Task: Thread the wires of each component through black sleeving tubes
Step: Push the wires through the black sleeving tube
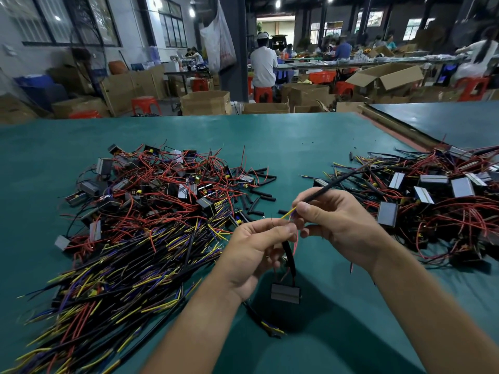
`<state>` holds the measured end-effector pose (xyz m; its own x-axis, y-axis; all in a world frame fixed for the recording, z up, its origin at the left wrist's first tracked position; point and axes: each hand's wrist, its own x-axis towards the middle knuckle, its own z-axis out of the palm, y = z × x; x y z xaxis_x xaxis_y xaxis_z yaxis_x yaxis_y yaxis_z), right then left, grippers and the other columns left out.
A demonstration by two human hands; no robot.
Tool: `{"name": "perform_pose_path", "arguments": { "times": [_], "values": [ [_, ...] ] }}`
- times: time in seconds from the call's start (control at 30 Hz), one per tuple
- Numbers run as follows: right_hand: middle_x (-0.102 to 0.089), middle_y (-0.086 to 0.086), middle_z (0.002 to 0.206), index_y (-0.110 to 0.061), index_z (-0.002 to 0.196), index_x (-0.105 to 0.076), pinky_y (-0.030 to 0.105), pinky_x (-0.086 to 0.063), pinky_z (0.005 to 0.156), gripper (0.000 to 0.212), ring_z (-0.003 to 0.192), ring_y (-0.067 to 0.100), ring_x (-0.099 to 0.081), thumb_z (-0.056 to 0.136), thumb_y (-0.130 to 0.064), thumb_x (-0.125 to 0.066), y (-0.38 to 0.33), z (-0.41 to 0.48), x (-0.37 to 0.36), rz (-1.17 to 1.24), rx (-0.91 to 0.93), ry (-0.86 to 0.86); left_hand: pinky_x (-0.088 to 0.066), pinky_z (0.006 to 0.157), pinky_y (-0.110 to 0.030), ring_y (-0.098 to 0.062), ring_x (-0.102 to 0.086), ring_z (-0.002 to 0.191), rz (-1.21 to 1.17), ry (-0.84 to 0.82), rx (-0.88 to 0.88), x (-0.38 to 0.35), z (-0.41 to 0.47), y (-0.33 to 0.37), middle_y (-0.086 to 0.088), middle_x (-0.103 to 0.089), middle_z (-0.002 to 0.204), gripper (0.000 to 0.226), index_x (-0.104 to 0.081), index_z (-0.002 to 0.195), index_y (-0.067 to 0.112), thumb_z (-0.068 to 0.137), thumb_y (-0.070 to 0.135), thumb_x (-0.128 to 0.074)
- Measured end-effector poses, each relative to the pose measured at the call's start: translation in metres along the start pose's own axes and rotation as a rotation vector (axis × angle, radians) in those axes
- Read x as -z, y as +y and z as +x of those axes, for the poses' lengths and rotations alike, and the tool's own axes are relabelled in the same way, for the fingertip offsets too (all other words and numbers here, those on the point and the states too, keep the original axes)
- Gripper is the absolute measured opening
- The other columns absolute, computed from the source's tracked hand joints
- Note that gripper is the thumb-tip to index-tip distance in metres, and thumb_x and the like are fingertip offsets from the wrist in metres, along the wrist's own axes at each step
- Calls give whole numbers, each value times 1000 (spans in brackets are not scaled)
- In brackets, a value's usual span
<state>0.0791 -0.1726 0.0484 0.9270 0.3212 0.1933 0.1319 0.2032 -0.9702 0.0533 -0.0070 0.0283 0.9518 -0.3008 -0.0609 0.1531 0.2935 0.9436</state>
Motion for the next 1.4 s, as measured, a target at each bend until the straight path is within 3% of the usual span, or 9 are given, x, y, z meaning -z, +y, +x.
{"name": "perform_pose_path", "arguments": {
  "times": [0.2,0.37,0.63,0.73,0.93,1.07,1.2,1.3,1.4],
  "values": [
    [-68,3,64,-19,78,-76,22,-52,54,8,56,13,-60,72,-16,-72,1,0,-3,-109,72,93,-33,41,-15,-4,-37,42,6,49,-5,0,1,-2,4,-67,65,15,-76,69,22,56,30,-78],
    [-67,2,59,-11,76,-69,21,-49,50,18,47,14,-55,83,5,-70,5,4,-6,-327,218,188,-32,40,-14,-3,-37,39,63,173,-66,-1,4,-5,2,-69,65,8,-77,66,19,73,14,-77],
    [-69,6,67,-14,74,-66,23,-49,53,17,51,12,-59,84,-2,-72,11,5,-11,-536,308,230,-36,41,-10,1,-47,38,179,348,-248,-6,6,-9,-1,-69,59,8,-72,74,1,81,1,-73],
    [-68,6,67,-11,74,-67,22,-50,54,14,53,11,-60,83,-4,-73,11,4,-12,-574,329,249,-32,38,-14,-3,-41,35,220,374,-264,-7,6,-12,-2,-70,59,15,-72,69,8,84,4,-72],
    [-68,1,65,-9,75,-67,26,-52,55,12,55,10,-61,81,-1,-74,6,3,-13,-531,268,206,-35,40,-12,-1,-45,36,217,354,-265,-6,6,-12,-2,-69,59,17,-72,68,8,84,2,-71],
    [-67,-2,66,-7,79,-68,25,-54,54,11,56,10,-61,81,1,-74,6,2,-13,-481,221,198,-37,40,-16,-3,-48,39,223,304,-212,-4,6,-12,-6,-70,65,6,-71,79,1,83,5,-73],
    [-65,-6,60,-9,82,-66,24,-52,51,14,52,9,-59,81,4,-72,5,5,-10,-447,170,231,-43,43,-19,-8,-49,39,181,266,-130,-2,7,-10,-1,-65,59,18,-66,93,2,78,3,-77],
    [-65,-6,60,-9,86,-65,38,-55,55,14,52,15,-61,82,3,-71,6,5,-6,-481,145,252,-47,44,-21,-11,-56,42,189,273,-107,2,6,-8,-4,-66,65,17,-66,91,5,77,2,-77],
    [-66,1,61,-9,84,-65,32,-56,54,12,52,14,-60,83,3,-70,4,4,-7,-478,141,237,-49,45,-20,-12,-58,43,205,294,-134,3,6,-6,-5,-66,63,10,-68,82,5,77,2,-76]
  ]
}}
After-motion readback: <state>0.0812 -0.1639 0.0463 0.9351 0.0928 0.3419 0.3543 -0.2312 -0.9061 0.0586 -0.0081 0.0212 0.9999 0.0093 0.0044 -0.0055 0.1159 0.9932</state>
